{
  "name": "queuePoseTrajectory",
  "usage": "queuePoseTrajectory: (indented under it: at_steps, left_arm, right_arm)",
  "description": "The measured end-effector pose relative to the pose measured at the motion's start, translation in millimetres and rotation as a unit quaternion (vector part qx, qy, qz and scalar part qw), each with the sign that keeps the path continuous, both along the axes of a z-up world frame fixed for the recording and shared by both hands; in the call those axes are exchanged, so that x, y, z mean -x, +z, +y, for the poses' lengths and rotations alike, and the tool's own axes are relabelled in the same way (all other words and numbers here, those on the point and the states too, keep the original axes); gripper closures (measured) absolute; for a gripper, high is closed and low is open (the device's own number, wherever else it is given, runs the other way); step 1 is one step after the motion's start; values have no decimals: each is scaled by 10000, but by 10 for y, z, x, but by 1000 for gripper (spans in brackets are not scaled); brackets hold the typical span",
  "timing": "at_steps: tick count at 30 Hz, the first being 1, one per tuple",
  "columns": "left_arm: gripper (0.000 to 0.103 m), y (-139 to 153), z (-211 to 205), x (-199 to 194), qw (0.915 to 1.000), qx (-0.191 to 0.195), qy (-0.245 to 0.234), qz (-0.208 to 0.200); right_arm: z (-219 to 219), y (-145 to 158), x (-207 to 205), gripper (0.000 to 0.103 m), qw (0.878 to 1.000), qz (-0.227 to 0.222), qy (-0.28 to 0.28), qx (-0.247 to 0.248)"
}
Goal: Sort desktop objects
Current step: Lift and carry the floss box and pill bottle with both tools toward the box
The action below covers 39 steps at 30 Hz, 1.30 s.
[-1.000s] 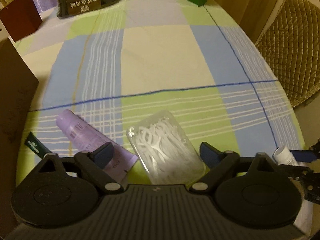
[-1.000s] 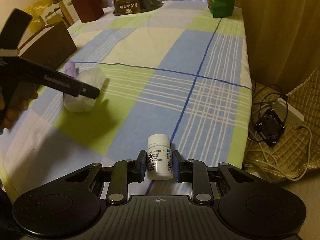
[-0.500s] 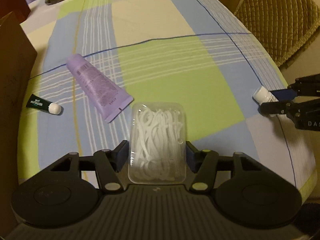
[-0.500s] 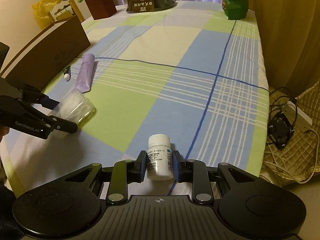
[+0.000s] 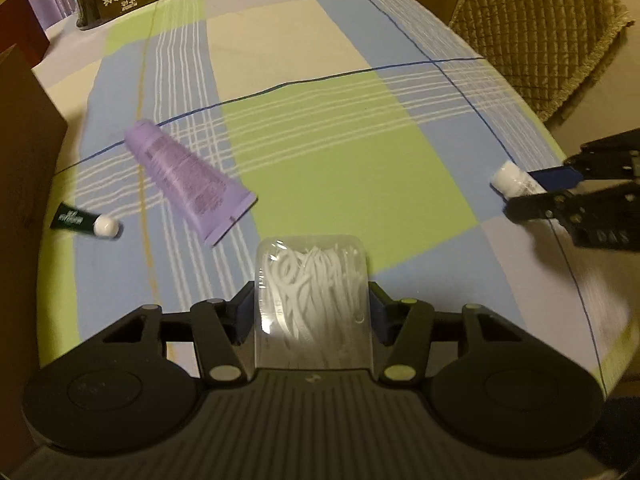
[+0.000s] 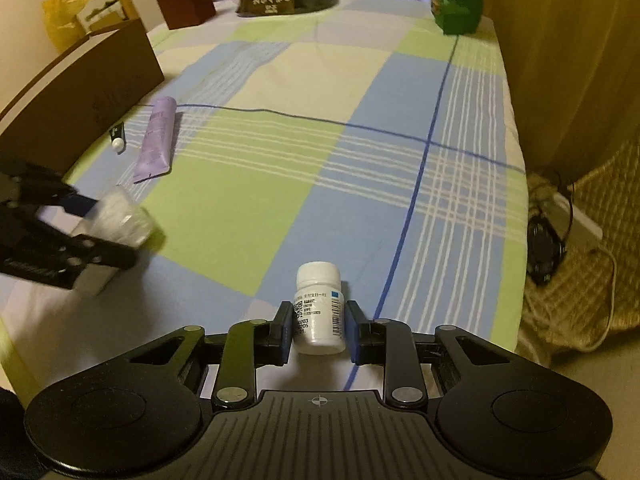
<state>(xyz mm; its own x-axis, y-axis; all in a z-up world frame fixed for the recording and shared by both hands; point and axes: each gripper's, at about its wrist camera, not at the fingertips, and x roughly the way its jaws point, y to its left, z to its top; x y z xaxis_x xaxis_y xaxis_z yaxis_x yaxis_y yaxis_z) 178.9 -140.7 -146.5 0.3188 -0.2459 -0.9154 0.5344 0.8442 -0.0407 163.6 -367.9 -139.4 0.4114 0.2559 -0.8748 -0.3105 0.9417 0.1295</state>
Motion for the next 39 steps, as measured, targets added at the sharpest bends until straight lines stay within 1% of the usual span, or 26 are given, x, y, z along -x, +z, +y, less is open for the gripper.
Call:
queuePoseTrajectory:
  at_steps: [5, 8, 11, 14, 17, 20, 24, 26, 29, 31, 34, 36, 39]
  left_arm:
    - [52, 364, 262, 145, 9996, 177, -5, -230]
    - [52, 621, 464, 217, 9986, 300, 53, -422]
    - [52, 882, 716, 282, 9967, 432, 158, -665]
    - [52, 1149, 1086, 331, 9939, 488, 359, -922]
    - [52, 1369, 1495, 345, 9907, 445, 592, -1144]
    - [52, 1499, 1913, 318, 9881, 250, 806, -1286]
    - [52, 1539, 2427, 197, 9869, -33, 905, -1333]
    - [52, 1534, 2629, 107, 9881, -105, 866, -1267]
    - [52, 1487, 2871, -57, 9916, -218, 629, -1110]
    - [52, 1428, 2970, -166, 9938, -259, 490, -967]
    - [52, 1289, 3063, -310, 9969, -247, 326, -678]
    - [52, 1182, 3119, -381, 9983, -211, 270, -477]
    - [51, 1034, 3153, -503, 9993, -129, 278, -213]
  right_arm:
    - [87, 115, 78, 77, 9993, 125, -183, -314]
    - [239, 231, 92, 77, 9984, 152, -177, -511]
    - [474, 360, 100, 77, 9975, 121, -35, -696]
    - [768, 505, 88, 77, 9959, 55, 169, -883]
    - [1122, 651, 52, 77, 9937, -39, 442, -1032]
    - [1536, 816, -11, 77, 9899, -164, 815, -1148]
    - [2066, 1061, -119, 77, 9818, -348, 1329, -1312]
    - [2337, 1186, -189, 77, 9760, -451, 1612, -1394]
    - [2767, 1346, -281, 77, 9650, -583, 2132, -1409]
    - [3063, 1398, -335, 77, 9568, -629, 2519, -1307]
    - [3540, 1349, -410, 77, 9465, -604, 3030, -927]
    - [3801, 1263, -471, 77, 9425, -526, 3241, -624]
    - [4093, 1111, -586, 77, 9392, -394, 3401, -250]
